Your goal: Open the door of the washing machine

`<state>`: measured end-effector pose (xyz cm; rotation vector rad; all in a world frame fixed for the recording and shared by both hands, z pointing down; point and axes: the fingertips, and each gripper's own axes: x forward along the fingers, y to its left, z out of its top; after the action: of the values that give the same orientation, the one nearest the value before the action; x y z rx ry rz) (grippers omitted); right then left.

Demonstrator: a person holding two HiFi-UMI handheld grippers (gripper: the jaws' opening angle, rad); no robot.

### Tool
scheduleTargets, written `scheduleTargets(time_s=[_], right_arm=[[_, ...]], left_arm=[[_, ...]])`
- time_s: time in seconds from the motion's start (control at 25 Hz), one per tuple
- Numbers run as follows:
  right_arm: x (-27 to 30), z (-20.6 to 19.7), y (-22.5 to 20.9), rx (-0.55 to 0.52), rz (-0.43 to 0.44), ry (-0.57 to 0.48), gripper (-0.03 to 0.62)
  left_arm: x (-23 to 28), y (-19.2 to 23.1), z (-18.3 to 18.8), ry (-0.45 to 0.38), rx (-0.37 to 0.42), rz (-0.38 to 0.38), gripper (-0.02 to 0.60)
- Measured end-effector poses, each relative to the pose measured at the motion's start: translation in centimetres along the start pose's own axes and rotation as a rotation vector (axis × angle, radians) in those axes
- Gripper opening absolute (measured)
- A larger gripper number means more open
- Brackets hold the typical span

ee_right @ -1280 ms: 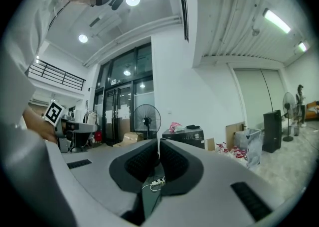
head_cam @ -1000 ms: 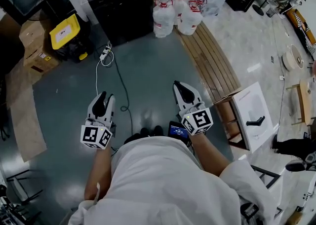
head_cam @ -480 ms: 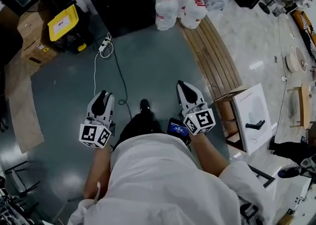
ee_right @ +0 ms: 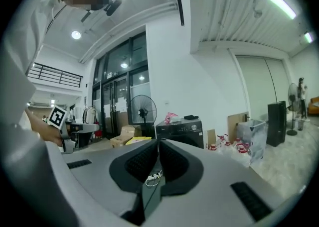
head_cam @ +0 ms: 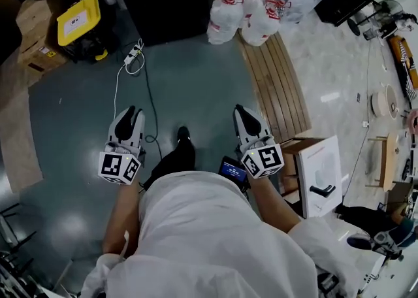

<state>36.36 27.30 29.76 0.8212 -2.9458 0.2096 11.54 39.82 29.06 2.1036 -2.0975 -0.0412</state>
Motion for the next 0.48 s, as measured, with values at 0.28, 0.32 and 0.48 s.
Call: scheduleTargets(time_s=[0.28,0.32,0.48], right_arm=[[10.5,2.7,-4.4,0.002,0.004,0.011,0.035],[12.0,2.9,-5.1,0.0,0.006,0.016,0.035],[17.7,4.4,-6.8,-0.05,0.01,0.008,0.035]], left_arm=[[8.8,7.0,2.5,-0.001,-0.025,0.007,0.097],[10.1,7.9,2.8,-0.006,-0.024,0.007,0.097],[15.0,11.3,3.5,-0.018,-0.025,0.001,0.097]])
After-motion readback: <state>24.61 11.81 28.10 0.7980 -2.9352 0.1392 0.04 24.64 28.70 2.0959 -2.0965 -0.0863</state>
